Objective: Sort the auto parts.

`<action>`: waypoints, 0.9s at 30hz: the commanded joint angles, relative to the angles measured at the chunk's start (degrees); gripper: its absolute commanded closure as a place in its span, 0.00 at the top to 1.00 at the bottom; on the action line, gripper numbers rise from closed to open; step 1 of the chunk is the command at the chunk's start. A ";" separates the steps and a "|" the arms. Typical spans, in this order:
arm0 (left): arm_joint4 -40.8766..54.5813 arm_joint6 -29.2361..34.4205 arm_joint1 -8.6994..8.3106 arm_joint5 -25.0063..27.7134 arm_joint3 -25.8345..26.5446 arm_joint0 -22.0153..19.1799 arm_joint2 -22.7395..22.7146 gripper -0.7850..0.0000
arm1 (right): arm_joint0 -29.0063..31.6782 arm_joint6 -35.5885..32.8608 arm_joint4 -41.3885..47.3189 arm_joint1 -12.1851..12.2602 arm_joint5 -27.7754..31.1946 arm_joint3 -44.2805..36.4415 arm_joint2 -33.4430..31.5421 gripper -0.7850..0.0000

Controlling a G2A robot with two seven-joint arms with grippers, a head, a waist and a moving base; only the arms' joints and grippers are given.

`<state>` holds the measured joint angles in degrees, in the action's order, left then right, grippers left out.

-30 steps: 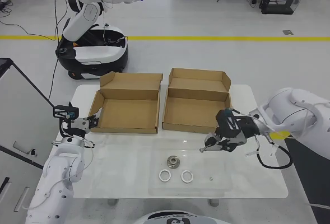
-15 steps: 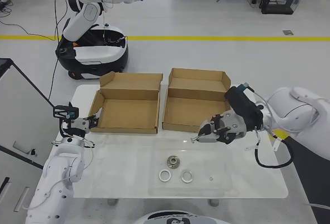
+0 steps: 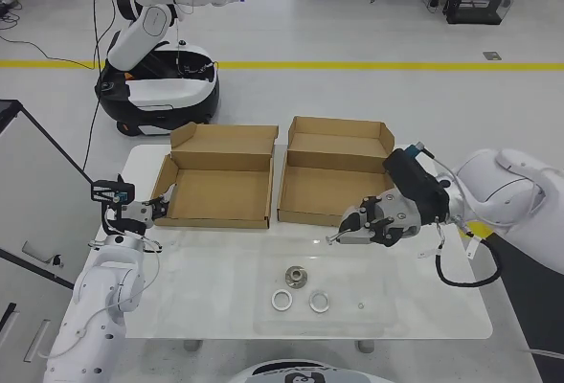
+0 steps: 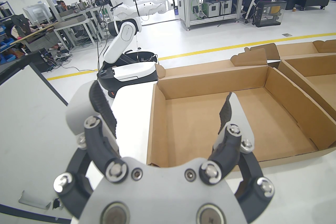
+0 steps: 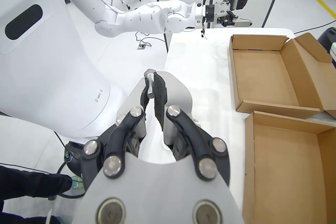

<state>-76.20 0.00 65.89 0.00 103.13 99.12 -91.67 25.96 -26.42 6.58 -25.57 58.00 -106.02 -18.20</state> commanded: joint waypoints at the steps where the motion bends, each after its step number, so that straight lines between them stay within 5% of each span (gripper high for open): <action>1: 0.00 0.00 0.00 0.00 0.00 0.00 0.00 1.00 | 0.00 0.00 0.02 0.00 0.00 0.00 0.00 0.00; 6: 0.00 0.00 0.00 0.00 0.00 0.00 0.00 1.00 | 0.22 0.52 -0.11 -0.06 -0.79 -0.36 -0.33 0.00; 15: 0.00 0.00 0.00 0.00 0.00 0.00 0.00 1.00 | 4.21 7.92 12.17 -0.25 0.00 -2.63 -4.69 0.00; 27: 0.00 0.00 0.00 0.00 0.00 0.00 0.00 1.00 | 10.88 4.74 27.61 -3.19 0.00 -7.77 -13.98 0.00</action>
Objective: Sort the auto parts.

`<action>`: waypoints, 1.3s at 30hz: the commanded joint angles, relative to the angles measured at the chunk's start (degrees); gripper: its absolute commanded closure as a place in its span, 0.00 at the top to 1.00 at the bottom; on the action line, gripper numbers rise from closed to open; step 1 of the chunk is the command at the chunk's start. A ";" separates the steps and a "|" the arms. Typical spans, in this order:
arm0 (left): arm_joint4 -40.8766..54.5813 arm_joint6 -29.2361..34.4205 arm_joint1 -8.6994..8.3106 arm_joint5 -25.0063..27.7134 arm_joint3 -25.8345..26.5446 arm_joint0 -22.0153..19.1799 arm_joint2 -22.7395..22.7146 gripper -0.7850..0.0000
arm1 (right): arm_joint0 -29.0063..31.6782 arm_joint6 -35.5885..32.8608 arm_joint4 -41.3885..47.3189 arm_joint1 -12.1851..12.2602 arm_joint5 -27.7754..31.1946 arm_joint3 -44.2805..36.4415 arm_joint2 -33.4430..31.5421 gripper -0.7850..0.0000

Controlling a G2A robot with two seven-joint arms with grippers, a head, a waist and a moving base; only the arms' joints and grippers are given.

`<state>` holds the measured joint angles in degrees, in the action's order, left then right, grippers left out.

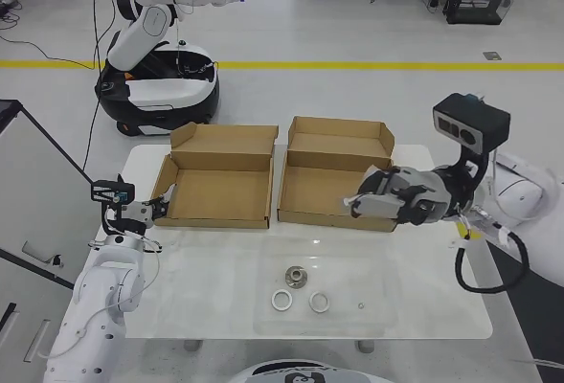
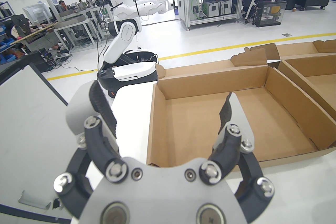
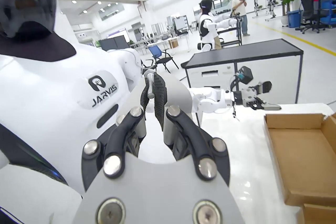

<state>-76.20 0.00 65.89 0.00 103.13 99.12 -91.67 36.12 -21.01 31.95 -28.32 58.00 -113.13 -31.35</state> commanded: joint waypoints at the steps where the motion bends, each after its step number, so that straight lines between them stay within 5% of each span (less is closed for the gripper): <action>1: 0.00 0.00 0.00 0.00 0.00 0.00 0.00 1.00 | 1.40 -1.85 4.04 -0.93 0.00 -1.00 -1.70 0.00; 4: 0.00 0.00 0.00 0.00 0.00 0.00 0.00 1.00 | 3.32 -5.80 9.44 -2.26 0.00 -2.21 -3.41 0.00; 20: 0.00 0.00 0.00 0.00 0.00 0.00 0.00 1.00 | 6.01 -3.20 13.01 -3.18 0.00 -5.06 -3.76 0.00; 39: 0.00 0.00 0.00 0.00 0.00 0.00 0.00 1.00 | 21.22 -12.65 22.42 -10.42 0.00 -8.01 -12.87 0.00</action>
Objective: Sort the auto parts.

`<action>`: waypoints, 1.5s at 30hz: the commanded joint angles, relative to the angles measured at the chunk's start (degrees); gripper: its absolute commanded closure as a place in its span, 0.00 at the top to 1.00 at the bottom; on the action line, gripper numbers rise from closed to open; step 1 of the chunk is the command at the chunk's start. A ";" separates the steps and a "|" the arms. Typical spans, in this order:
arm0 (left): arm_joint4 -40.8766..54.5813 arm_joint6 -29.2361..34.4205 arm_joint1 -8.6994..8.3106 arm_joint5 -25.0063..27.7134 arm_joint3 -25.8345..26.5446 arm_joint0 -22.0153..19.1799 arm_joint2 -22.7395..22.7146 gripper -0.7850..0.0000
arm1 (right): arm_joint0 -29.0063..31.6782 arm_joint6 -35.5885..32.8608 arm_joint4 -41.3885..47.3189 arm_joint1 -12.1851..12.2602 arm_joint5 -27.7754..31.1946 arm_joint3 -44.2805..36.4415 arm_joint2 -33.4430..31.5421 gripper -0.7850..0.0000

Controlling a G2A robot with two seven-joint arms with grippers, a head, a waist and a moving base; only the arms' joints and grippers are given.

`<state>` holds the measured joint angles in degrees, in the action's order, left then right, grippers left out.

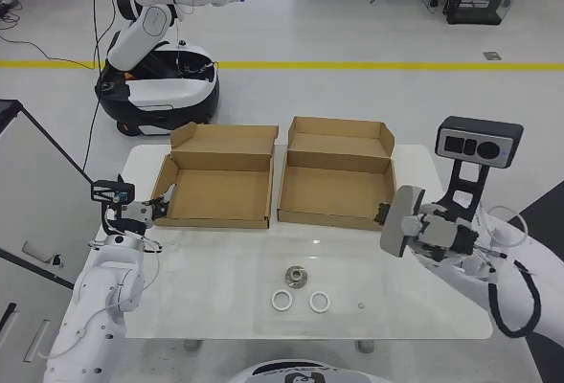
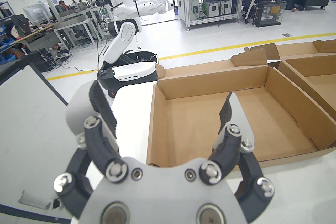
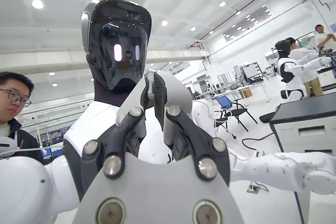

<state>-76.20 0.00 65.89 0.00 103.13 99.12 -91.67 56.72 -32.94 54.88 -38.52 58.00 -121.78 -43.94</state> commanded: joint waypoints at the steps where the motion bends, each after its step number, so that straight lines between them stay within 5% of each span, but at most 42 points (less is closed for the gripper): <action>1: 0.00 0.00 0.00 0.00 0.00 0.00 0.00 1.00 | 1.32 -1.29 -1.60 -0.32 -0.23 1.96 -0.41 0.00; 14: 0.00 0.00 0.00 0.00 0.00 0.00 0.00 1.00 | 4.73 -3.19 -11.89 -0.69 -11.83 2.07 -5.60 0.00; 33: 0.00 0.00 0.00 0.00 0.00 0.00 0.00 1.00 | 11.75 -1.15 -3.27 -3.12 0.00 -0.28 -10.11 0.00; 45: 0.00 0.00 0.00 0.00 0.00 0.00 0.00 1.00 | 13.92 -2.73 -5.99 -4.24 -6.51 0.19 -14.12 0.00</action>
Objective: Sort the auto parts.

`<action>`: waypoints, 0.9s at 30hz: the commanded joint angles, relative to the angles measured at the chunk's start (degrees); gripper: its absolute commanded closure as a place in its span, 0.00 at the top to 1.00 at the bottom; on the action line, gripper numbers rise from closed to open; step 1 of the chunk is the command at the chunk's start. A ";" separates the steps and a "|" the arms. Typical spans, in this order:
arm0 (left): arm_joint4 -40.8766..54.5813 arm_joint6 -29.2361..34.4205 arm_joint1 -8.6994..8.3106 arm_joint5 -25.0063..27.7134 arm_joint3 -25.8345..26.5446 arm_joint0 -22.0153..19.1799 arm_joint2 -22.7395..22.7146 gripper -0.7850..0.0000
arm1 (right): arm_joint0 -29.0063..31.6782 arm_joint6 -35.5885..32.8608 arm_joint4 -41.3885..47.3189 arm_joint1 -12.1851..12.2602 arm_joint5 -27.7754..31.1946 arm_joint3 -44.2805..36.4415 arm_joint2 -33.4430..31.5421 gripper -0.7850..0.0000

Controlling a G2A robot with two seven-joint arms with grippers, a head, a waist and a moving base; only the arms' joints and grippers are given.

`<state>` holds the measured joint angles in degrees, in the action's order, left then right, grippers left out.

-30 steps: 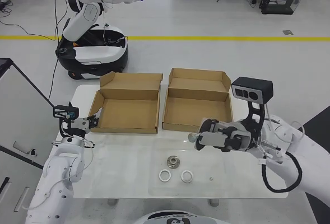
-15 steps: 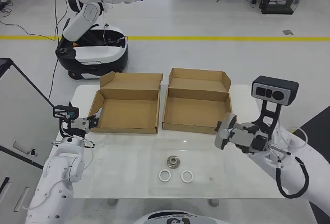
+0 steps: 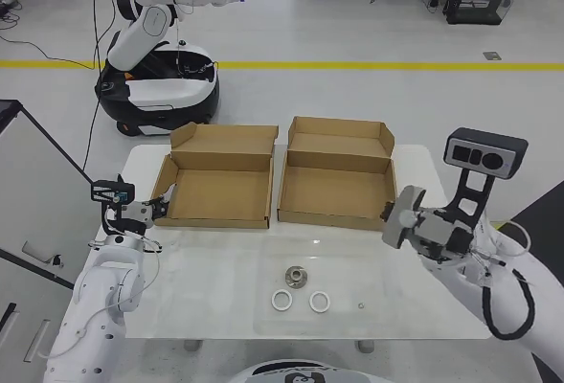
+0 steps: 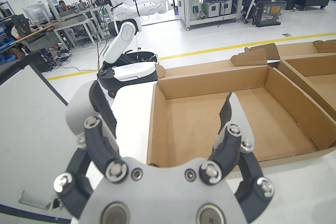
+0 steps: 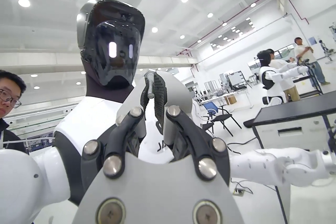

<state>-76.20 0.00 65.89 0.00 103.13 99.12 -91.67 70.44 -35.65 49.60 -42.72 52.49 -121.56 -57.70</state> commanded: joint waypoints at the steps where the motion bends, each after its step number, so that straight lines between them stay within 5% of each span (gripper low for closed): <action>1: 0.00 0.00 0.00 0.00 0.00 0.00 0.00 1.00 | 0.39 -0.41 -1.90 -0.04 -2.46 0.12 -0.72 0.00; 10: 0.00 0.00 0.00 0.00 0.00 0.00 0.00 1.00 | 2.35 -1.29 -5.60 -0.57 -7.56 -1.49 -3.09 0.00; 27: 0.00 0.00 0.00 0.00 0.00 0.00 0.00 1.00 | 5.39 -3.63 0.13 -2.35 -3.10 -3.50 -5.58 0.00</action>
<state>-76.20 0.00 65.89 0.00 103.13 99.12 -91.67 75.78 -39.04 49.54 -45.04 49.32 -125.00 -63.26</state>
